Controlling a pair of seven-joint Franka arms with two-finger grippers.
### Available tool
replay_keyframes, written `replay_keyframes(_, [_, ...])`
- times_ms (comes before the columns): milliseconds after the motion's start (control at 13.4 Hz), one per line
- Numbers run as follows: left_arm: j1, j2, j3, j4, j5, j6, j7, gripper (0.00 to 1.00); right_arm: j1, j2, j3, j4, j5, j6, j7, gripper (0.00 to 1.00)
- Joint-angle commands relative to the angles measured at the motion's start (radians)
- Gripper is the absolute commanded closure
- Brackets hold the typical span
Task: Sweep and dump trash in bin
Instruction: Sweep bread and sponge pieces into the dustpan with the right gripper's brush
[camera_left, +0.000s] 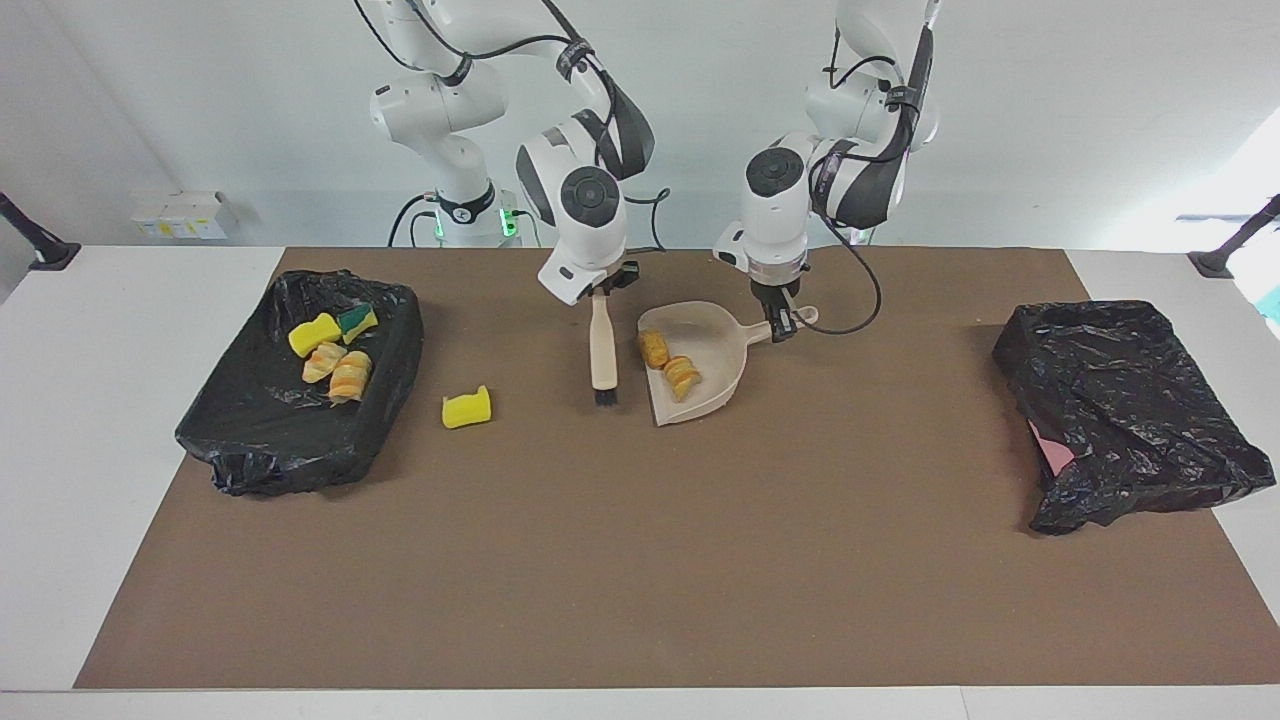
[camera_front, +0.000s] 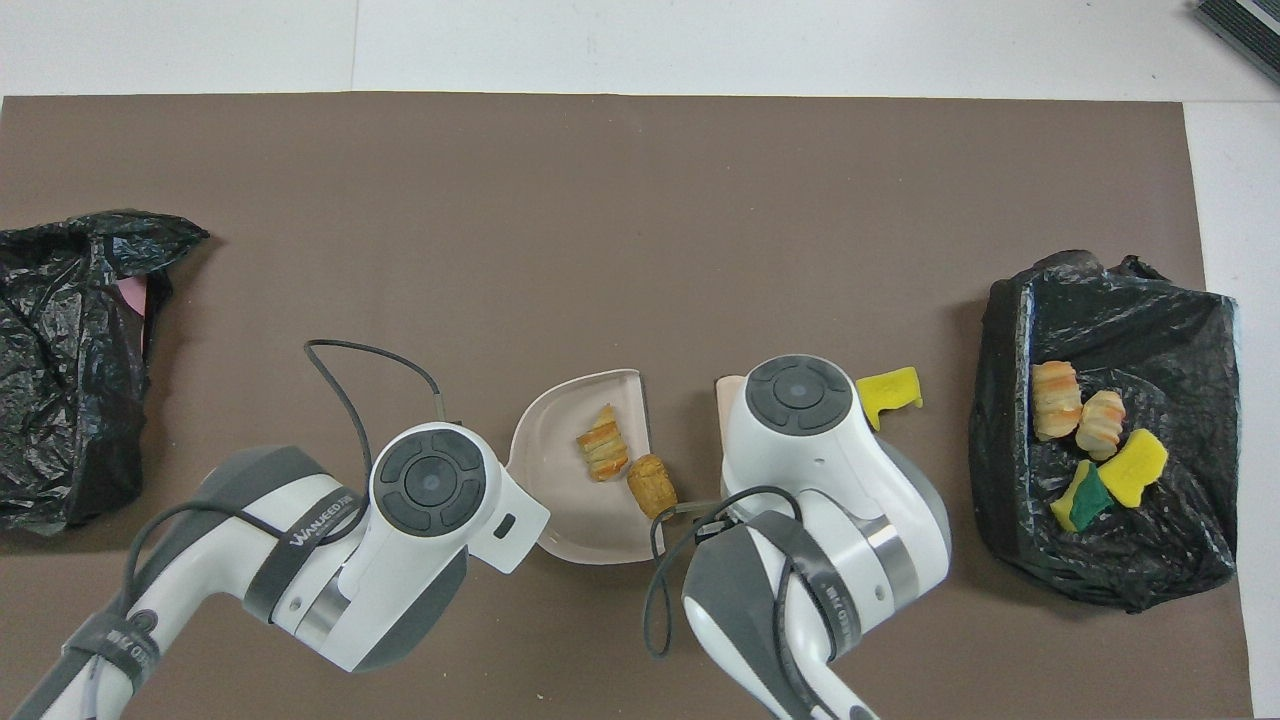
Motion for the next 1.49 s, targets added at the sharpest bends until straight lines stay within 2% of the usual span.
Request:
replay_keyframes(0, [0.038, 0.013, 0.005, -0.009, -0.068, 0.067, 0.092, 1.0, -0.093, -0.011, 0.01, 0.0, -0.148, -0.094, -0.042, 1.0])
replay_keyframes(149, [0.044, 0.016, 0.005, -0.007, -0.108, 0.069, 0.098, 1.0, -0.13, -0.008, 0.01, -0.001, -0.28, -0.12, -0.069, 1.0])
replay_keyframes(373, [0.068, 0.018, 0.003, -0.007, -0.16, 0.067, 0.106, 1.0, -0.184, -0.005, 0.011, -0.012, -0.402, -0.112, -0.124, 1.0])
replay_keyframes(522, [0.076, 0.018, 0.007, -0.006, -0.168, 0.06, 0.115, 1.0, -0.262, 0.001, 0.011, -0.02, -0.437, -0.088, -0.185, 1.0])
replay_keyframes(671, [0.073, 0.016, 0.008, -0.004, -0.168, 0.051, 0.112, 1.0, -0.357, 0.001, 0.011, -0.056, -0.439, 0.007, -0.236, 1.0])
replay_keyframes(820, [0.067, 0.012, 0.007, -0.01, -0.168, 0.054, 0.103, 1.0, -0.406, 0.005, 0.013, -0.081, -0.439, 0.049, -0.276, 1.0])
replay_keyframes(1043, [0.062, 0.007, 0.007, -0.018, -0.168, 0.05, 0.101, 1.0, -0.385, 0.001, 0.017, -0.109, -0.407, 0.041, -0.284, 1.0])
replay_keyframes(1267, [0.055, 0.004, 0.008, -0.018, -0.166, 0.038, 0.083, 1.0, -0.307, -0.008, 0.017, -0.132, -0.286, 0.034, -0.294, 1.0])
replay_keyframes(1416, [0.053, 0.003, 0.008, -0.018, -0.16, 0.026, 0.081, 1.0, -0.213, -0.018, 0.017, -0.133, -0.208, 0.029, -0.284, 1.0])
